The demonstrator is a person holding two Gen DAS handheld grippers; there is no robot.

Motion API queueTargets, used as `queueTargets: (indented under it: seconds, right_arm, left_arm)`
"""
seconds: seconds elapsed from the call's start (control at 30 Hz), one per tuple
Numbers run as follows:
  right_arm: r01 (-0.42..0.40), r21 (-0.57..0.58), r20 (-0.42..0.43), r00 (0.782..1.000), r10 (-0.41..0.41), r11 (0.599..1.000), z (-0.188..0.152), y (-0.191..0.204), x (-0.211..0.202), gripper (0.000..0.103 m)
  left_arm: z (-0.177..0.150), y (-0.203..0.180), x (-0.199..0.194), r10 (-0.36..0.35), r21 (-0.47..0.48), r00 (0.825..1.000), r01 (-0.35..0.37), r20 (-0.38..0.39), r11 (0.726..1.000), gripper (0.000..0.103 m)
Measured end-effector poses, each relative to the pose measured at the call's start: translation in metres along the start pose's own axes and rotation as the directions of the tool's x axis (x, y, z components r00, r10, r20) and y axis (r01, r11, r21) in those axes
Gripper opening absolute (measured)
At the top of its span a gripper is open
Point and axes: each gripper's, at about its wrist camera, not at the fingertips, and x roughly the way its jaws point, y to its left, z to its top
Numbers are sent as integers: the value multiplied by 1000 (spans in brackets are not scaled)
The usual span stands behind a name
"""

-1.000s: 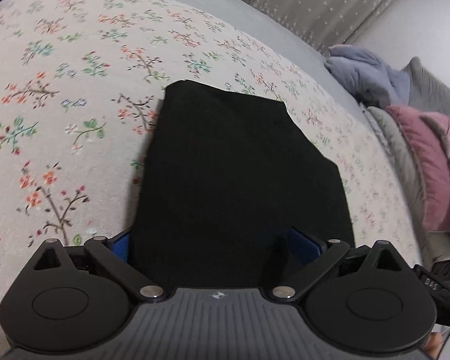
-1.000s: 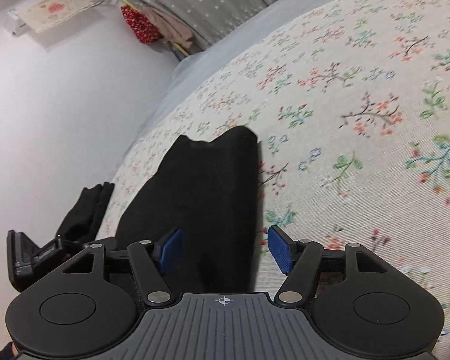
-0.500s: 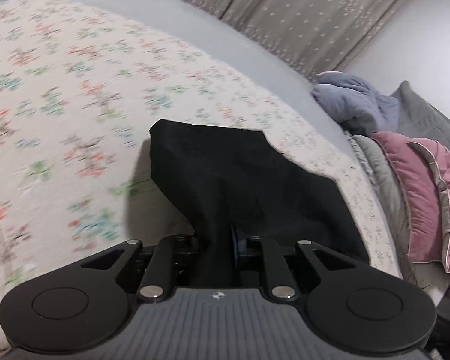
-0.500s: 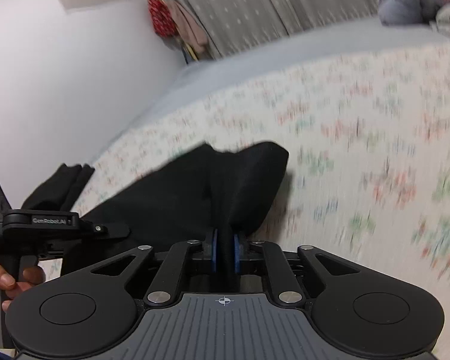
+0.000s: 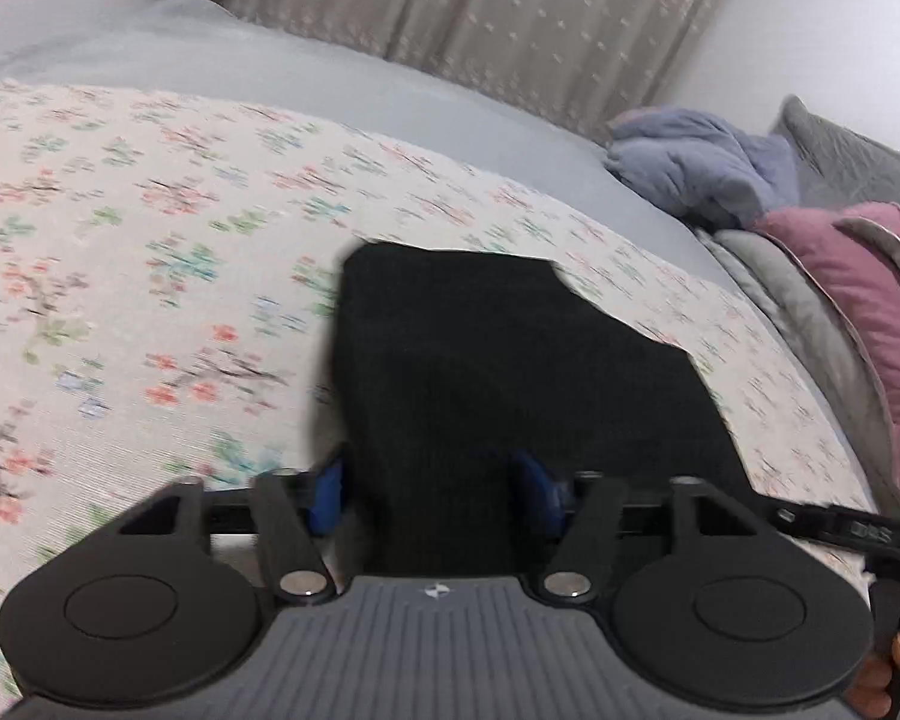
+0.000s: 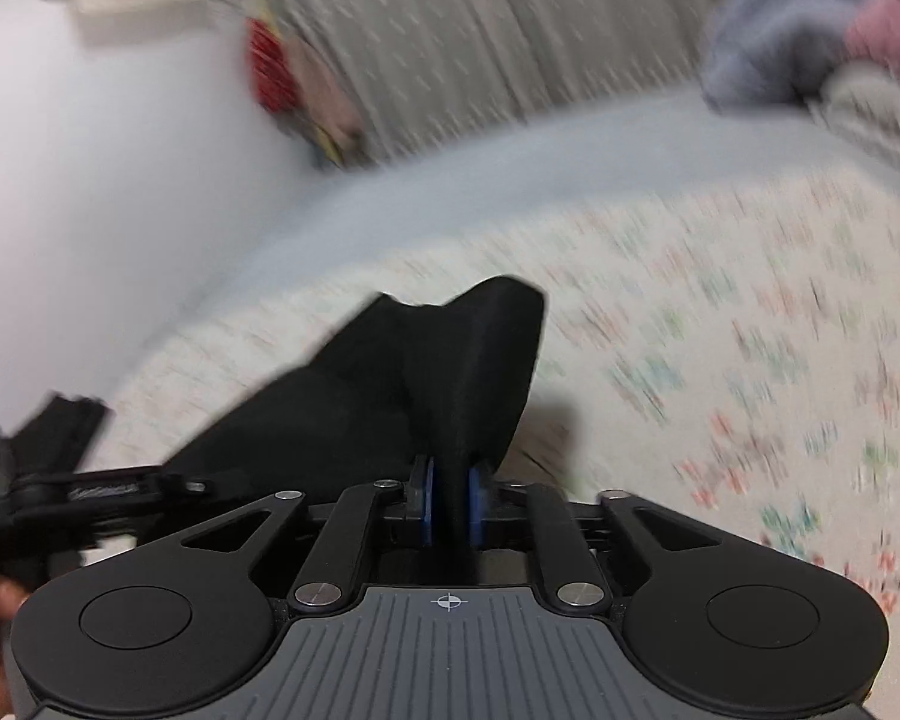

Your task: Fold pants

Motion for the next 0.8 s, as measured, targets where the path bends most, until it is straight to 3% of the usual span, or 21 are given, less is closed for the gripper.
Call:
queueTargets:
  seconds: [0.07,0.13,0.2,0.3,0.4,0.5,0.6,0.7,0.8]
  right_arm:
    - [70,47,-58,996,-68,996,-10,-22,20,43]
    - [5,150,-16,1000,-2,989,-19,-44,16,42]
    - [6,214,9,1000,-8,977,-21,-55,7,44]
    - [72,182,55,995,-83,981,-17,-50,-12,47]
    - [16,136,126,991,-33,991,-19,-34,-35,47]
    - [-10,35,153,988,4,999,-27,-2,-48,47]
    - [-6,-17,142,990,8,1000,-35,18,-52,47]
    - [-27,-16,99,995,29,999,-51,27,-48,47]
    - [-10,-27,-6,1000,10,1000,-75,35,-31,45]
  left_arm:
    - [9,10,-5,10,-59,1000,-9,1,998,76]
    - [15,16,-14,34,-104,999,-32,13,994,76]
    - [19,12,-25,62,-104,997,-57,44,993,76]
    - [24,-12,-44,85,-20,990,-83,116,996,76]
    - [15,-50,-57,55,133,987,-76,154,988,76]
    - [-6,-78,-62,105,233,983,-139,152,962,76]
    - [-27,-80,-58,134,262,983,-163,127,951,76]
    - [-39,-68,-39,213,270,974,-225,72,936,75]
    - [-38,-40,-27,170,152,985,-172,27,973,79]
